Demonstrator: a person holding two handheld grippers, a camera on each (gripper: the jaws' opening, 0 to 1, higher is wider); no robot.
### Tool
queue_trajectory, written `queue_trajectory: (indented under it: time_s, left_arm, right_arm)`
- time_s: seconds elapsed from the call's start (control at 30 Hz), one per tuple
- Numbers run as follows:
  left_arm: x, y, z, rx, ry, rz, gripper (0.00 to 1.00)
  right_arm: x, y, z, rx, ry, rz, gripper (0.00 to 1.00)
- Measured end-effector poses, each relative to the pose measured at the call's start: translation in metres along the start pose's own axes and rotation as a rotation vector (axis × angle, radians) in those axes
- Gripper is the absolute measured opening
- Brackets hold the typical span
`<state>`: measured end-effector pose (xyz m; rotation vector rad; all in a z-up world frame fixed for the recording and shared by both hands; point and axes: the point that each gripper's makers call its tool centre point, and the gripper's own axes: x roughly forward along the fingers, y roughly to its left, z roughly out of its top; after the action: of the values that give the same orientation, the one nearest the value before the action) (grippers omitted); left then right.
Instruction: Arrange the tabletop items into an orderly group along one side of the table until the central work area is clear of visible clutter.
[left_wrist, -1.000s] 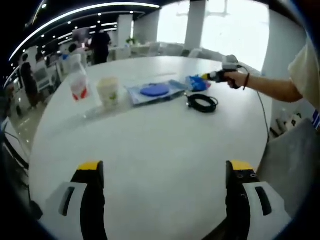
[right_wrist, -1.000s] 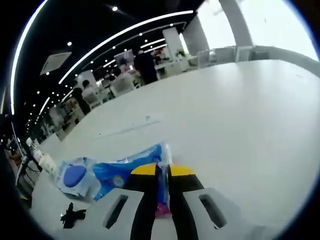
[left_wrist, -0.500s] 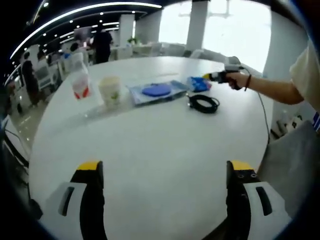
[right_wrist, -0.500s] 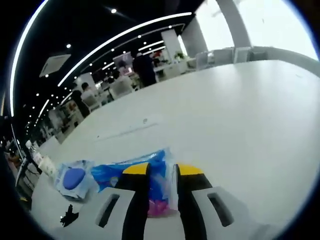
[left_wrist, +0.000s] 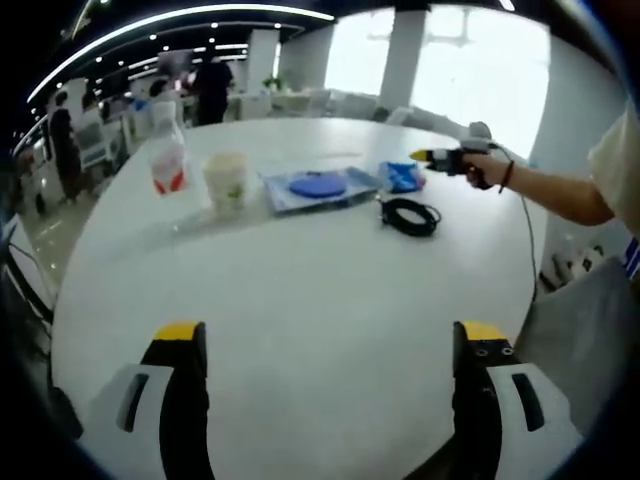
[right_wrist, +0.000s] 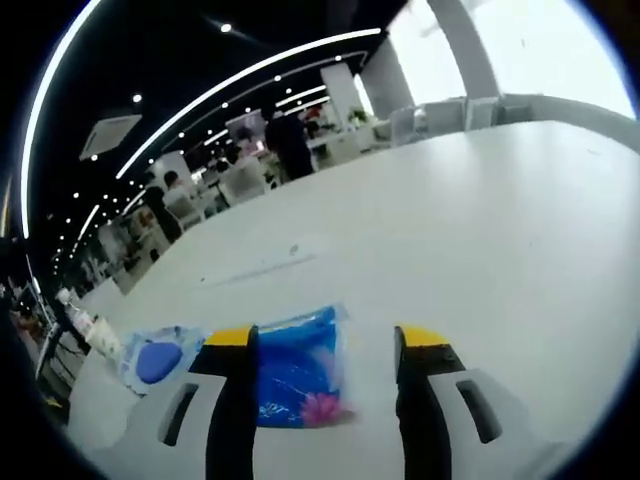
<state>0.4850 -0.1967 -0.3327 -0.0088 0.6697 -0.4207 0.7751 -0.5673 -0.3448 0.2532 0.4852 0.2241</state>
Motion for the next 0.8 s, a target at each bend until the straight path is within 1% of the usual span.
queue_trajectory:
  time_s: [0.07, 0.2, 0.33, 0.57, 0.63, 0.8]
  left_arm:
    - [-0.001, 0.001, 0.001, -0.011, -0.007, 0.002, 0.99]
    - [-0.002, 0.000, 0.004, -0.010, -0.015, 0.000, 0.99]
    - [-0.002, -0.002, 0.003, 0.004, -0.007, -0.004, 1.00]
    - [-0.005, -0.002, 0.008, 0.009, -0.027, -0.004, 1.00]
    - [-0.005, -0.002, 0.010, 0.010, -0.036, -0.005, 1.00]
    - [-0.007, -0.001, 0.012, 0.011, -0.048, -0.003, 1.00]
  right_arm:
    - [-0.004, 0.000, 0.001, -0.061, -0.003, -0.014, 0.61]
    - [-0.011, 0.011, 0.002, -0.034, -0.009, 0.012, 0.66]
    - [-0.020, 0.022, 0.004, -0.046, -0.017, 0.031, 0.73]
    - [-0.037, 0.036, 0.004, -0.061, -0.023, 0.062, 0.81]
    - [-0.044, 0.042, 0.005, -0.058, -0.029, 0.080, 0.84]
    - [-0.061, 0.056, 0.008, -0.071, -0.038, 0.115, 0.85]
